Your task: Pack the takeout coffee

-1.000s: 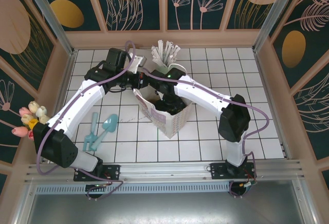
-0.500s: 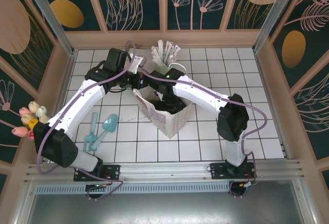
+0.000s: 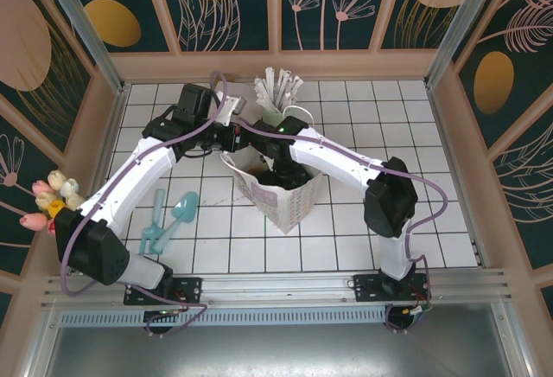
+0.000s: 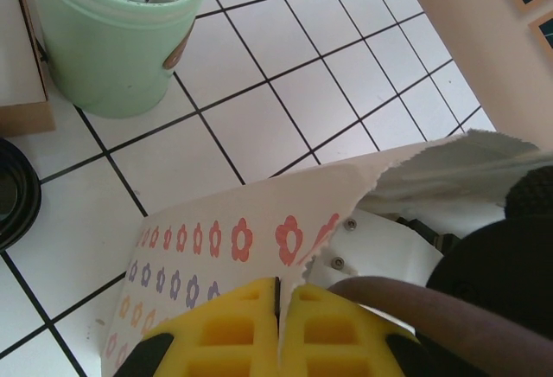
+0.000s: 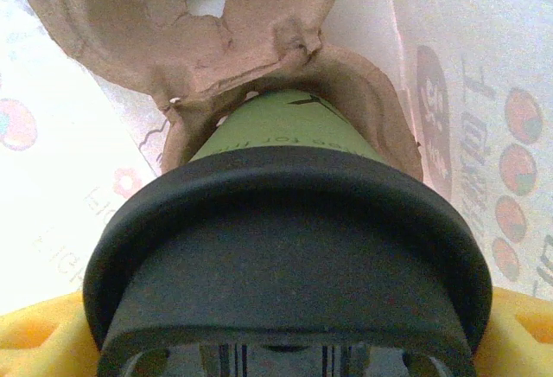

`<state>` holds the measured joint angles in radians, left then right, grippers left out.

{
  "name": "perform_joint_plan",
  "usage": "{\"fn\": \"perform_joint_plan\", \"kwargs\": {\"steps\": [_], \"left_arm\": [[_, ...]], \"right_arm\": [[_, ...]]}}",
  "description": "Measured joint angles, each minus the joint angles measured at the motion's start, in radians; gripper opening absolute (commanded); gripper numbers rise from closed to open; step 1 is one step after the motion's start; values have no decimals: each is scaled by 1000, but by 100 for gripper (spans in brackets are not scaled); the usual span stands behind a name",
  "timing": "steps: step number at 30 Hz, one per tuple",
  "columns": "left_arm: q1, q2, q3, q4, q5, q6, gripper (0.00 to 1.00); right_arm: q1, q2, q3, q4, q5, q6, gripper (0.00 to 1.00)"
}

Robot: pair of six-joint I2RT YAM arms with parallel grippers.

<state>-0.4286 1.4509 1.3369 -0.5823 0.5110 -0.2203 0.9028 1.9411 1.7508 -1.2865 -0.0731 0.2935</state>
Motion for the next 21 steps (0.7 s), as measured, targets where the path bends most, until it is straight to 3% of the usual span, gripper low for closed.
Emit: {"fn": "perform_joint_plan", "kwargs": {"steps": [21], "left_arm": [[0,-6,-4,3,-20,-2,0]], "right_arm": [[0,0,-21,24,0,0,43]]}}
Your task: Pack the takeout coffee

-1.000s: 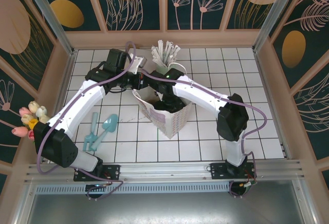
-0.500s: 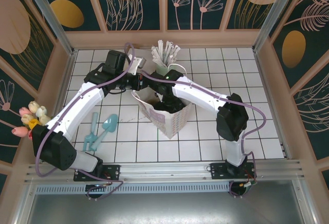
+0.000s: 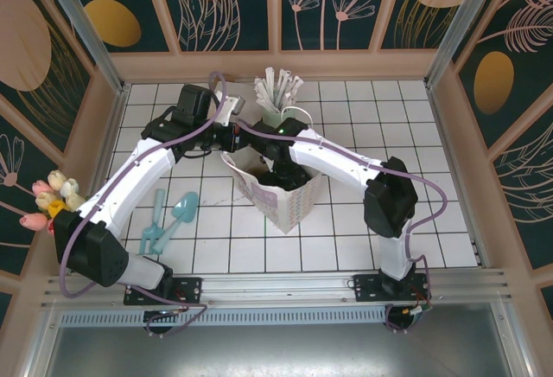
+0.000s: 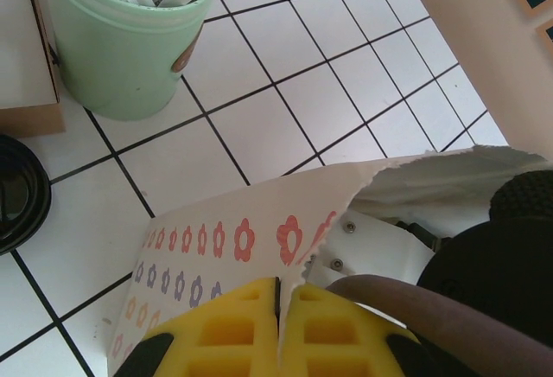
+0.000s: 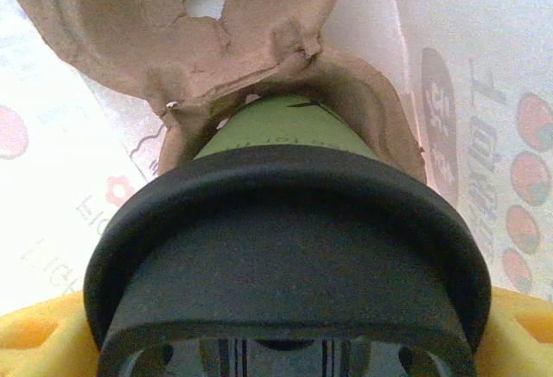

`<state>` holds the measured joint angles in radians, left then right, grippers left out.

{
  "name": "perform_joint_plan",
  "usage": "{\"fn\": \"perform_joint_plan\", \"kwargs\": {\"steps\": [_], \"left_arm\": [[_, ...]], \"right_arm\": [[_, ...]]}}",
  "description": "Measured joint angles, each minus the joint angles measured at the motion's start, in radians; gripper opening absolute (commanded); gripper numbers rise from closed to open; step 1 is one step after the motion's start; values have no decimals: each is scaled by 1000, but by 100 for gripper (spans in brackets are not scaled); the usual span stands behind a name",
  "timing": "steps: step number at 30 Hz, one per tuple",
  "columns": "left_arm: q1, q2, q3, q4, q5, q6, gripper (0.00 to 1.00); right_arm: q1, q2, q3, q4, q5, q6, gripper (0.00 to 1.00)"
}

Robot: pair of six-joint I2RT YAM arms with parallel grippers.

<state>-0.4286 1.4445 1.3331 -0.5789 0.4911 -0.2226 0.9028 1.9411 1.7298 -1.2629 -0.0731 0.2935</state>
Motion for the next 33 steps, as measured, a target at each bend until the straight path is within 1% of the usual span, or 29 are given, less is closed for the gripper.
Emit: {"fn": "perform_joint_plan", "kwargs": {"steps": [33], "left_arm": [[0,0,-2,7,-6,0,0]], "right_arm": [[-1,0,-4,30,-15,-7,43]]}}
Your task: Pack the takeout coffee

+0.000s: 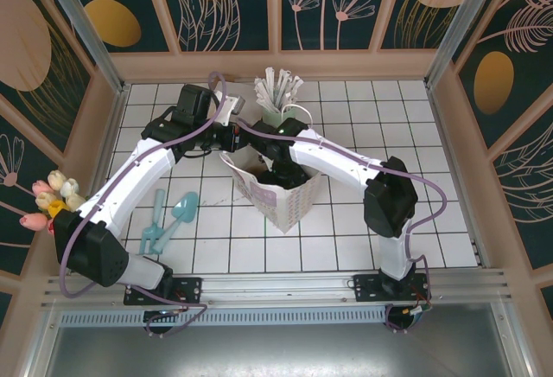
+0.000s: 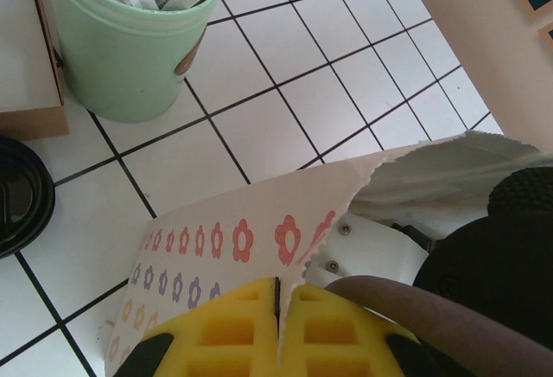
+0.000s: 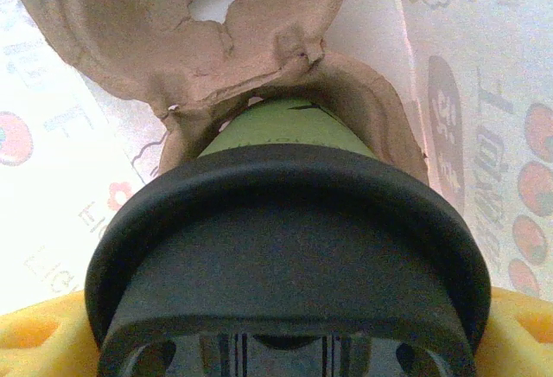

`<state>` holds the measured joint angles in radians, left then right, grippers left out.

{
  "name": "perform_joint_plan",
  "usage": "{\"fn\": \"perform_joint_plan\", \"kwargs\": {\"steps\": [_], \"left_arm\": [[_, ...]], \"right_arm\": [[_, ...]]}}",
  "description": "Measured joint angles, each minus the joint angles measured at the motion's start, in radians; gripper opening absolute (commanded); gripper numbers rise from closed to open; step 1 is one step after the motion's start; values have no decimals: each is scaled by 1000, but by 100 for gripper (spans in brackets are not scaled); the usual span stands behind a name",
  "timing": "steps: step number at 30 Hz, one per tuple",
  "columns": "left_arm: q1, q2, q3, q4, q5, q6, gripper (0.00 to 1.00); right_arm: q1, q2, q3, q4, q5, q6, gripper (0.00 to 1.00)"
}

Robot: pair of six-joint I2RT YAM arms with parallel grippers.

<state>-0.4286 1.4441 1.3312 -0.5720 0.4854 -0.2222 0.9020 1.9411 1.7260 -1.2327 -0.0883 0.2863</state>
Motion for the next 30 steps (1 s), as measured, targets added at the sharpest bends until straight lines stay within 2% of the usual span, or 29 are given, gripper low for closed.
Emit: {"fn": "perform_joint_plan", "kwargs": {"steps": [30], "left_arm": [[0,-4,-16,19,1,-5,0]], "right_arm": [[-15,-54,-131,124,-27,-19,41]]}}
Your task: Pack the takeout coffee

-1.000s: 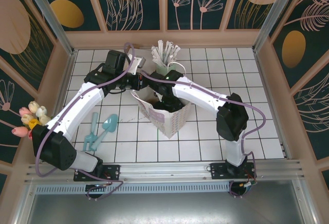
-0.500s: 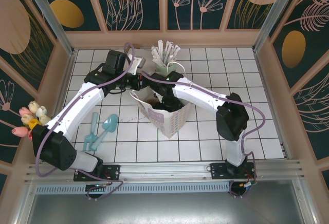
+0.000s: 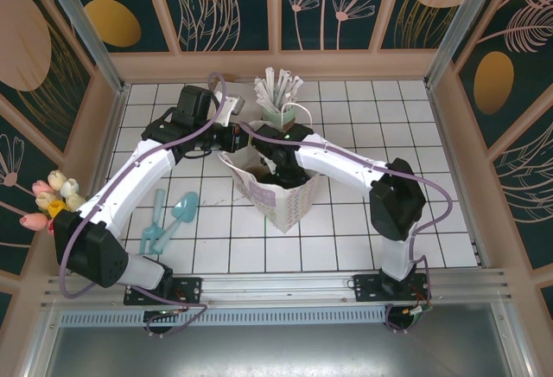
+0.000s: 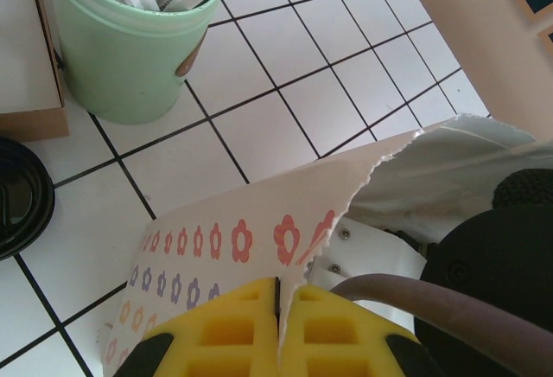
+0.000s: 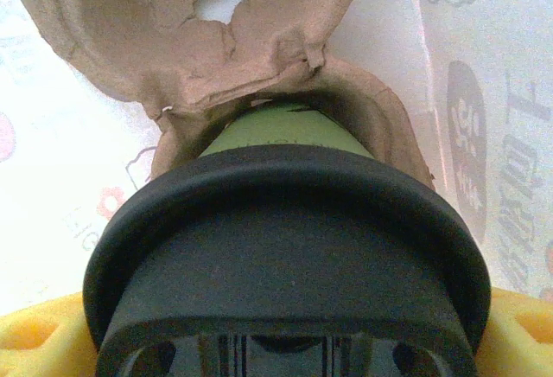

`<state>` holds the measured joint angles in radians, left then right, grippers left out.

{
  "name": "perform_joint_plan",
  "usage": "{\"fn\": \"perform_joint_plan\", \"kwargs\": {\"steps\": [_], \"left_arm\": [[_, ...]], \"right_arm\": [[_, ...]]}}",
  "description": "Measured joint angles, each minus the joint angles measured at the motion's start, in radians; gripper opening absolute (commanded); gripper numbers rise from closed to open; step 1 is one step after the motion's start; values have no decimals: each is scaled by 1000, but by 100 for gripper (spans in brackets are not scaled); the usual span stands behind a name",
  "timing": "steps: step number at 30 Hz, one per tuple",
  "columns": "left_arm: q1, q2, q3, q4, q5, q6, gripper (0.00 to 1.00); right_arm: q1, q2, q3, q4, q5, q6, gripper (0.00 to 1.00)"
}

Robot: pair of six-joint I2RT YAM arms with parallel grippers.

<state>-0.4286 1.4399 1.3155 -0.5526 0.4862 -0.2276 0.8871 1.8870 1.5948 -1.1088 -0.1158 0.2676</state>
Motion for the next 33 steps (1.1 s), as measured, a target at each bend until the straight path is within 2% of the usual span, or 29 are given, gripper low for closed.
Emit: {"fn": "perform_joint_plan", "kwargs": {"steps": [33], "left_arm": [[0,14,9,0,1,0,0]], "right_arm": [[-18,1,-8,13,-33,-19,40]]}}
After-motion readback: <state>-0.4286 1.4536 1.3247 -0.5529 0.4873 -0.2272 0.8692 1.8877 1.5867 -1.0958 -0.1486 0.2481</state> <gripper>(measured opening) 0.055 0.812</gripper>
